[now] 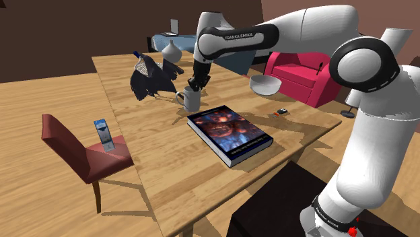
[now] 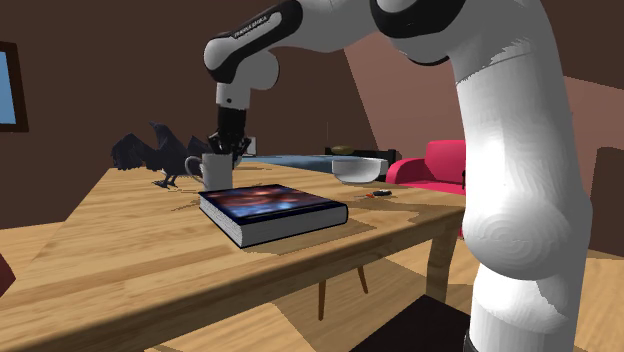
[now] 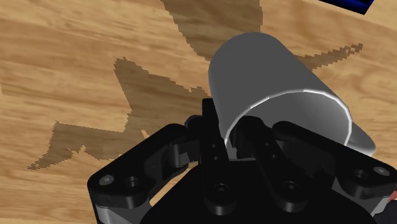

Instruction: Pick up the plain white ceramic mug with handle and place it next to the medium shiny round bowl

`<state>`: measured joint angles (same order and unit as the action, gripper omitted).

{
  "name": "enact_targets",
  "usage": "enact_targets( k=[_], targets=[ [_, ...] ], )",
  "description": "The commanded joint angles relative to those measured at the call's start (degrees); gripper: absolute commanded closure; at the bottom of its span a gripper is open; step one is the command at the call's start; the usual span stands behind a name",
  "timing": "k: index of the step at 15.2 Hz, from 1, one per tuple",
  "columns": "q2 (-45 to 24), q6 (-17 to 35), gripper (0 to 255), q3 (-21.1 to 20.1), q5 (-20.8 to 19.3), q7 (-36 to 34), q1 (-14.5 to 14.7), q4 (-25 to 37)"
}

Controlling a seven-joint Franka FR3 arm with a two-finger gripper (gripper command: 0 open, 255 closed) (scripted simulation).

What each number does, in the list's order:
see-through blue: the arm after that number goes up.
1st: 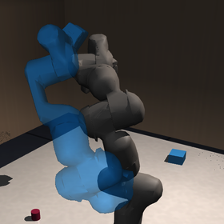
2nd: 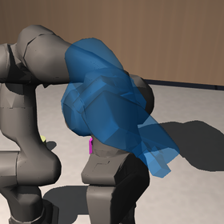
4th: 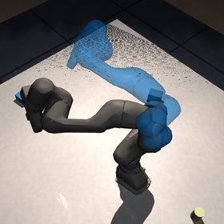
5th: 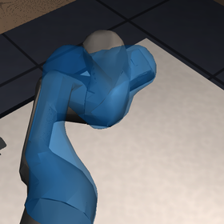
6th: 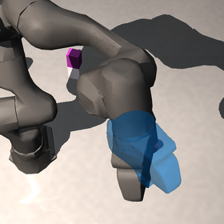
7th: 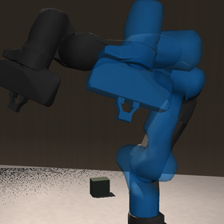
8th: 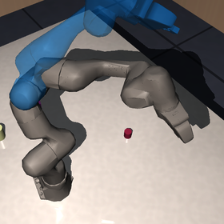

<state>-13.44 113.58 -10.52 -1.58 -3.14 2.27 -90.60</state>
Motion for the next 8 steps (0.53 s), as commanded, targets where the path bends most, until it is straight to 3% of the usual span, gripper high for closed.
enact_targets(
  k=[1,8],
  targets=[
    [0.2,-1.6,255,0.0,0.0,0.0,0.0,1.4],
    [-0.2,-7.1,255,-0.1,0.0,-0.1,0.2,7.3]
  ],
)
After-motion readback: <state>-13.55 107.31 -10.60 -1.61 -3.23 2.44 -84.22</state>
